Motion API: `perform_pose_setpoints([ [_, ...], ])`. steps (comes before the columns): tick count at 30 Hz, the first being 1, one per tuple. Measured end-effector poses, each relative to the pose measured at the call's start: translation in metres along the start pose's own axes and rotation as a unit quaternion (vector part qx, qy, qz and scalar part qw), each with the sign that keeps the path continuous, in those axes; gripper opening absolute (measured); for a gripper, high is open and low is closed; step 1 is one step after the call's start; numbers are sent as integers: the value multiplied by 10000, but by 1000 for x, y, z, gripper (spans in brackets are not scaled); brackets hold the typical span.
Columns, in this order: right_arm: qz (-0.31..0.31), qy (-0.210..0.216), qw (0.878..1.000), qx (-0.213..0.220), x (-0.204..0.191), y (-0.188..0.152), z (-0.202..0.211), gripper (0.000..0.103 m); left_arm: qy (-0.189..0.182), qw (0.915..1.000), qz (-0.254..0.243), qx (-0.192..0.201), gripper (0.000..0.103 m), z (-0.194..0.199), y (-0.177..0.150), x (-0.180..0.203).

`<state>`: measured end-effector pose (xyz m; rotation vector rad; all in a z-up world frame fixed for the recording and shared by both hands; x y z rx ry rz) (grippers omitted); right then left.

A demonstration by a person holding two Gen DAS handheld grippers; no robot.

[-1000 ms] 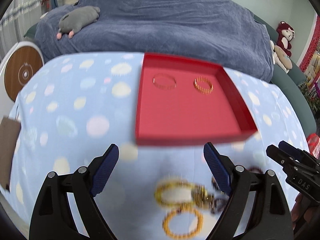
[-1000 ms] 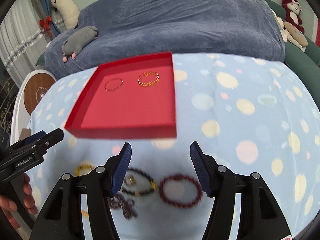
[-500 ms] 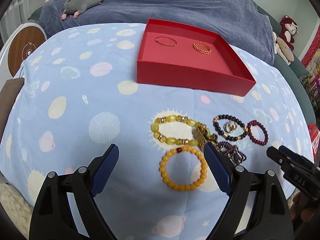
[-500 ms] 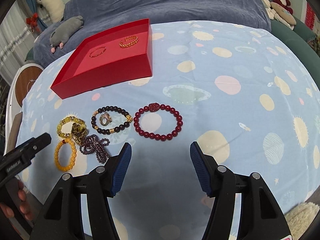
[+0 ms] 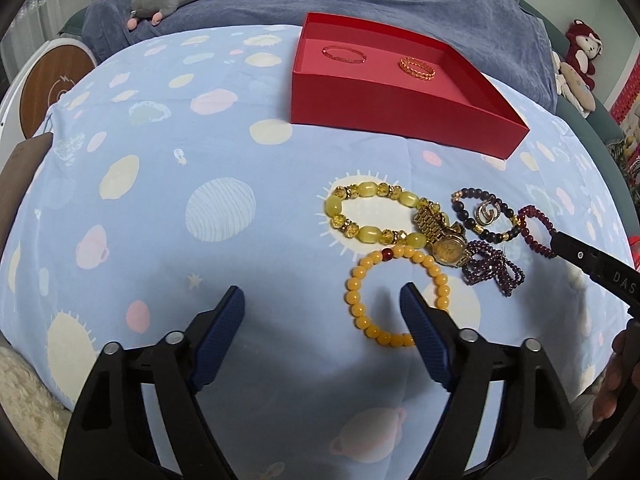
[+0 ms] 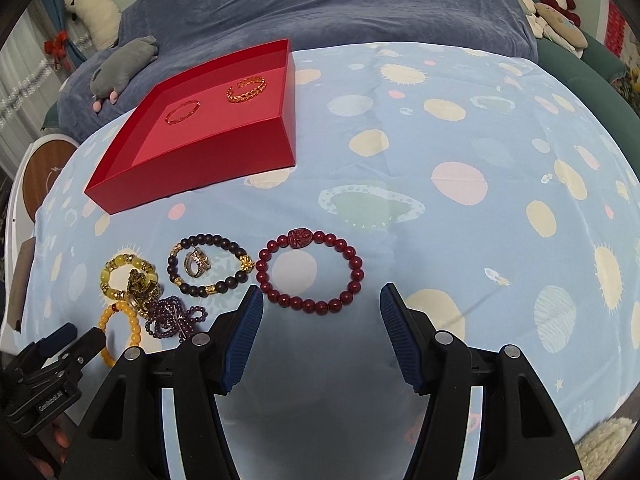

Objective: Organize jewelry
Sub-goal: 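Grasp the orange bead bracelet with the left tool while the right tool grasps the dark red bead bracelet, then lift both bead bracelets and carry them with both tools over the red box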

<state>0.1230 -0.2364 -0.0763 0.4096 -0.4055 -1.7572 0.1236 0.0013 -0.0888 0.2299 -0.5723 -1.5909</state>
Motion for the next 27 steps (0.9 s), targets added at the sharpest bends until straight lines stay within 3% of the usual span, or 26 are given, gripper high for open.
perform_pose_setpoints([
  [5, -2, -6, 10000, -28, 2, 0, -2, 57, 63, 9998, -161, 81, 59, -4, 3, 5],
  [8, -27, 7, 10000, -55, 3, 3, -5, 50, 45, 9996, -238, 107, 50, -5, 5, 10],
  [15, -62, -101, 9999, -57, 9, 16, -15, 34, -258, 9994, -238, 33, 12, -7, 7, 20],
  [23, 1, -143, 9998, -161, 11, 14, -25, 8, -461, 9989, -1, -108, 8, -6, 4, 19],
  [27, -66, -16, 9999, -147, 10, 10, -19, 8, -526, 9985, 92, -127, 7, -3, 4, 19],
])
Point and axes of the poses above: each gripper's, at about its wrist camera, not at the fingertips, and z roughly against the way its jaws point, x to its right, y to its top, the point moved 7 cm from there along -z, roughly the way its jaws point, and after that the axes turned 5 degrees about -y, right-handed, at the moved point
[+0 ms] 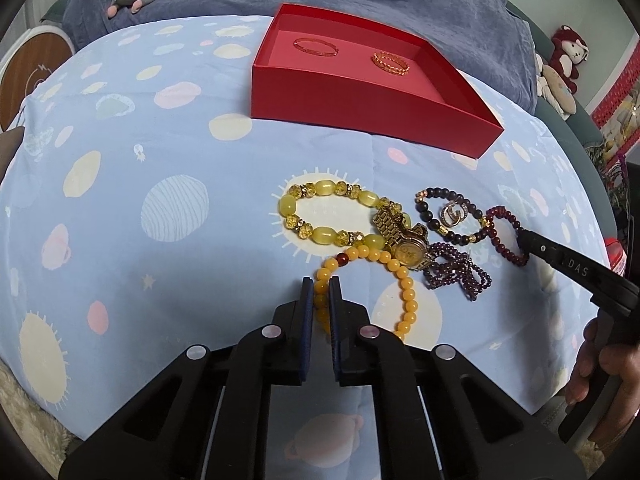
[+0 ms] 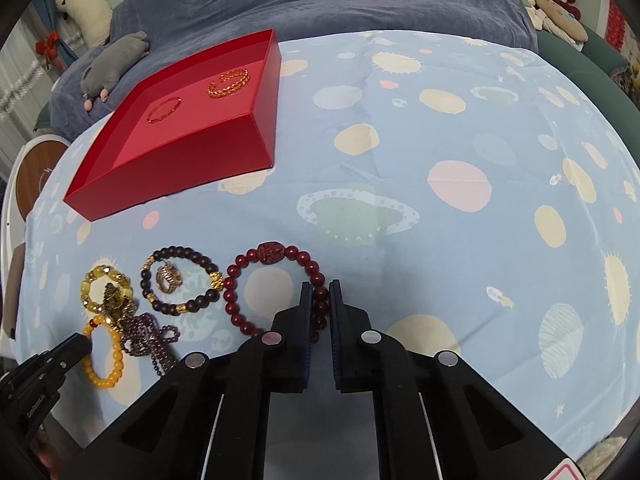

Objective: Organize jewelry
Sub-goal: 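Lift both bead bracelets and carry them with both tools over the red box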

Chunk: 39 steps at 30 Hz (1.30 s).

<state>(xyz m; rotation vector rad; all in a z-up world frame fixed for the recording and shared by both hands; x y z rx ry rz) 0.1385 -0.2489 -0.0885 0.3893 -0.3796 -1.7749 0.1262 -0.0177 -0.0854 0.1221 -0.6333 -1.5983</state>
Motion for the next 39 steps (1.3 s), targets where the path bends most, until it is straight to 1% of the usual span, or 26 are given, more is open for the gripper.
perform_pose_setpoints([
  [4, -72, 111, 9999, 86, -2, -4, 13, 8, -73, 9999, 45, 55, 7, 8, 2, 2],
  [10, -220, 314, 9988, 292, -4, -3, 44, 7, -209, 9997, 54, 139, 7, 24, 6, 8],
  [16, -193, 471, 9974, 515, -7, 6, 74, 7, -316, 9991, -23, 276, 7, 47, 16, 17],
  [22, -164, 576, 9958, 688, -11, 20, 92, 7, -454, 9981, -91, 396, 7, 64, 32, 28],
  [25, -97, 655, 9948, 771, -18, 32, 97, 7, -494, 9976, -168, 461, 7, 69, 47, 34],
  [28, -50, 782, 9933, 844, -27, 51, 98, 7, -550, 9964, -253, 585, 7, 72, 69, 41],
  [31, 24, 877, 9916, 947, -40, 77, 96, 7, -645, 9948, -307, 730, 7, 70, 103, 48],
  [34, -8, 1080, 9894, 969, -54, 103, 91, 8, -739, 9933, -320, 826, 7, 65, 132, 53],
  [37, 45, 1227, 9874, 996, -72, 132, 82, 8, -891, 9917, -267, 885, 7, 53, 164, 58],
  [39, 109, 1320, 9863, 987, -86, 150, 71, 8, -923, 9911, -243, 933, 7, 42, 185, 58],
])
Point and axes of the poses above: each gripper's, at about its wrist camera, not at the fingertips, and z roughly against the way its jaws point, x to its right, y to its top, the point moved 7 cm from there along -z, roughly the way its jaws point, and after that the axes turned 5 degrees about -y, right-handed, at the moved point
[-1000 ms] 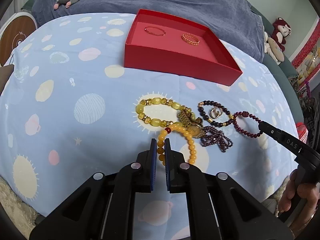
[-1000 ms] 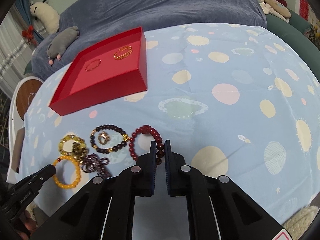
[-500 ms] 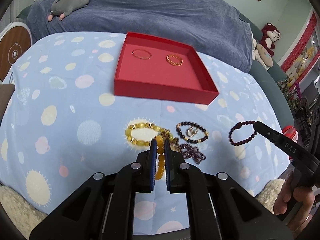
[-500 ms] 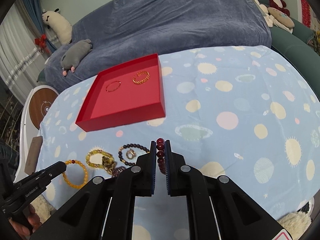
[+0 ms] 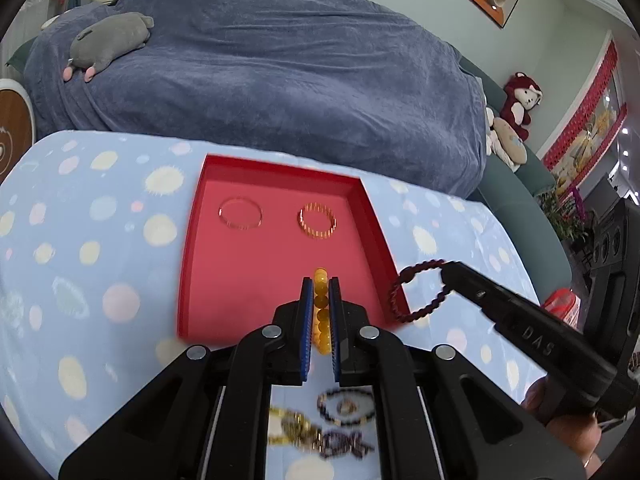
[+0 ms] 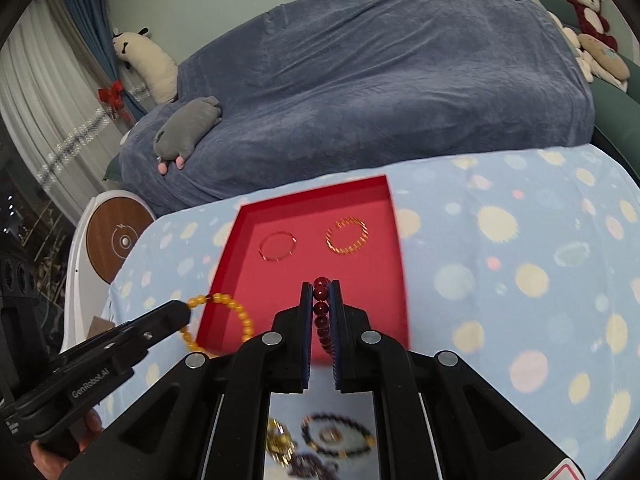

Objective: Organize jewelry
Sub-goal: 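Lift both bead bracelets and carry them with both tools over the red box, then lower both bead bracelets into the red box and open both tools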

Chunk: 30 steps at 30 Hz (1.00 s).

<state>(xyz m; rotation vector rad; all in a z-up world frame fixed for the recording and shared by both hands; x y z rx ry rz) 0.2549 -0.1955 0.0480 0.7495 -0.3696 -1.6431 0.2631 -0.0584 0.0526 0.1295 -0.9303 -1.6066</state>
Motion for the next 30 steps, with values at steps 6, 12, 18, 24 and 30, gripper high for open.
perform_pose_setpoints([
  [6, -49, 186, 9995, -240, -19, 18, -56, 8, 84, 9998, 134, -131, 7, -46, 28, -22],
  [12, 22, -40, 9982, -604, -14, 11, -109, 8, 286, 9989, 165, -339, 8, -85, 29, -48],
  [18, 135, -506, 9970, -567, 8, 11, -121, 20, 771, 9966, 186, -216, 46, -91, 25, -73],
  [24, 70, -533, 9982, -248, 21, 7, -87, 29, 887, 9957, 251, 13, 49, -67, 20, -79],
  [30, 30, -518, 9985, -161, 29, -19, -41, 29, 982, 9949, 230, 78, 50, -30, -6, -73],
])
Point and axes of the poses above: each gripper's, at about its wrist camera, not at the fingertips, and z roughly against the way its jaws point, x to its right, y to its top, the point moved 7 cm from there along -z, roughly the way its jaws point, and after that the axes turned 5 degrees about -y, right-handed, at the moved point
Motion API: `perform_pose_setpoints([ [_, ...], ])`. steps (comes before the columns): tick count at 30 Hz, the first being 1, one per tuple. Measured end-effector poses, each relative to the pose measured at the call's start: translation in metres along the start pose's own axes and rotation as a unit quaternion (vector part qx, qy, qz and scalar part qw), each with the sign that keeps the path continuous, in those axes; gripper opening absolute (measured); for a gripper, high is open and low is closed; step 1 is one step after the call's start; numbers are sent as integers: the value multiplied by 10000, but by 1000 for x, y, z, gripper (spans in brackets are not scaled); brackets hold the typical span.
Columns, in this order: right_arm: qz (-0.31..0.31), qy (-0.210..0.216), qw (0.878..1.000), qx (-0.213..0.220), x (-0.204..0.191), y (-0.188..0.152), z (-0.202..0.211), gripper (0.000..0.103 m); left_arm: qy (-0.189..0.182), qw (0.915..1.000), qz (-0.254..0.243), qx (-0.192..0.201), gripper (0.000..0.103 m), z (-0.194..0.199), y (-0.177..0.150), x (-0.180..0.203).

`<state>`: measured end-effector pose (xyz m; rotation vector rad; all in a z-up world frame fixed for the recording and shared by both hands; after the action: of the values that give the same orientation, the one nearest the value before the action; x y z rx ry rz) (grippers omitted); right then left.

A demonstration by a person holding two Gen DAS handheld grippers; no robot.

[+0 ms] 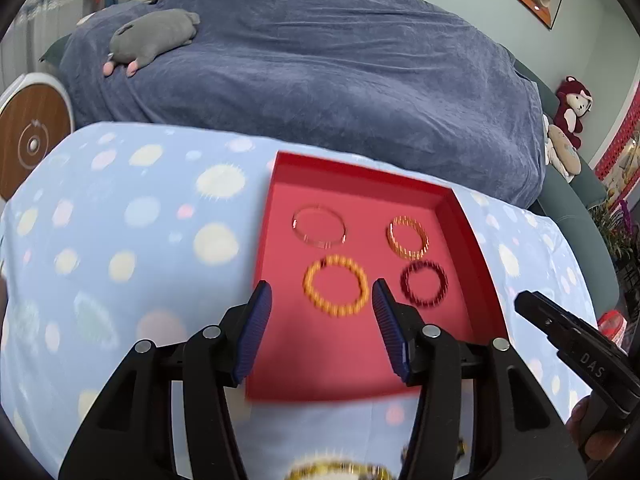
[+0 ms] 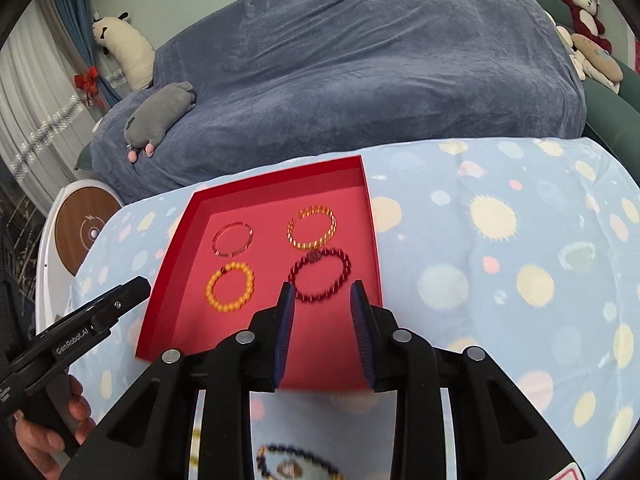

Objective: Organize jewelry
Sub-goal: 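Lower both bead bracelets into the red box and open both tools, then withdraw both tools from the box toward the remaining bracelets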

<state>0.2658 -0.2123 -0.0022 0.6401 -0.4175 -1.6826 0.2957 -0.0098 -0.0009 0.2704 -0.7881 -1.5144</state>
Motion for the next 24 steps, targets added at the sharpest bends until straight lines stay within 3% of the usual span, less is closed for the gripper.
perform_pose_setpoints([
  [13, -83, -109, 9987, -498, 16, -101, 47, 29, 181, 9984, 191, -509, 50, 44, -101, -18],
  [19, 58, 27, 9970, -770, 2, -145, 55, 29, 194, 9972, 217, -691, 50, 53, -136, -18],
  [24, 297, 99, 9956, -879, -16, -163, 52, 29, 161, 9965, 199, -797, 50, 55, -155, -12],
])
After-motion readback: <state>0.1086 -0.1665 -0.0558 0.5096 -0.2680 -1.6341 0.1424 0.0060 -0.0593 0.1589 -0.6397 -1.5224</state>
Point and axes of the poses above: each gripper's, at about its wrist camera, not at the fingertips, and z roughly against the way its jaws point, x to its right, y to its top, the point moved 7 cm from there along -z, roughly the way its jaws point, and after that the axes turned 5 degrees about -y, right-handed, at the moved point
